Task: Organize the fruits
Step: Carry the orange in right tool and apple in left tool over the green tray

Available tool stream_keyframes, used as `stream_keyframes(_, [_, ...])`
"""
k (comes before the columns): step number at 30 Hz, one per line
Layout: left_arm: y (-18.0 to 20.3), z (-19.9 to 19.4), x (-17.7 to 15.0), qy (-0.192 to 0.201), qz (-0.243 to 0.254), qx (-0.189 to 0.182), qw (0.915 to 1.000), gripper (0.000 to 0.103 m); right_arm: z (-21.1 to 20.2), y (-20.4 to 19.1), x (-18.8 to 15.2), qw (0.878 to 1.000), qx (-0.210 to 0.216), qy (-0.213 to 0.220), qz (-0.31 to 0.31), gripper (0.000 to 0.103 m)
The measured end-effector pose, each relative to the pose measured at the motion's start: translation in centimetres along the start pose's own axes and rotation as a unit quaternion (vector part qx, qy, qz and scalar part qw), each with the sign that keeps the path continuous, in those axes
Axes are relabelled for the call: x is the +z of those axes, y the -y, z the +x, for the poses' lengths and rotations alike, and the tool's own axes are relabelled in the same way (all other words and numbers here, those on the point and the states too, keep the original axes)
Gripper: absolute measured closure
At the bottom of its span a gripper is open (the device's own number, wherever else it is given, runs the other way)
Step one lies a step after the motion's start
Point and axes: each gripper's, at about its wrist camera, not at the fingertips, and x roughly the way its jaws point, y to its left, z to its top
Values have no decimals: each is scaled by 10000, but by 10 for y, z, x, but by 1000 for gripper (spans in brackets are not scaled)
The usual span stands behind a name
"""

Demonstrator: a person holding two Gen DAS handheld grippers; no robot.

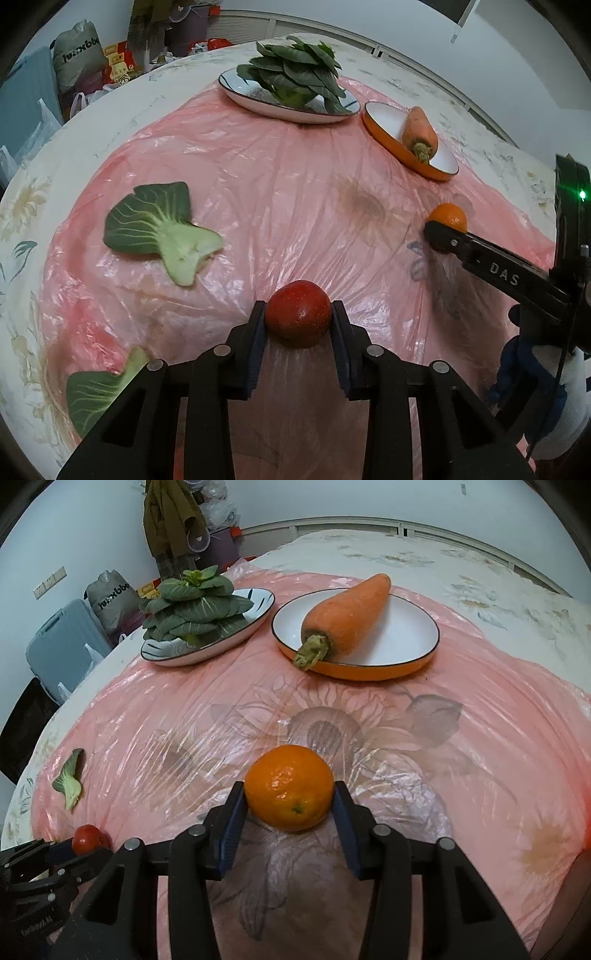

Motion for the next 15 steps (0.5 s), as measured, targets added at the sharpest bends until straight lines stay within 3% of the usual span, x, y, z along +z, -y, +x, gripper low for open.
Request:
stream_keyframes(6, [-12,-10,5,123,-74,-44,9999,74,-14,-4,3,9999,50,136,67,28])
stream_keyframes(15, [-41,-25,6,343,-198,272,9988,74,-41,-20,-11,9995,173,252,91,27])
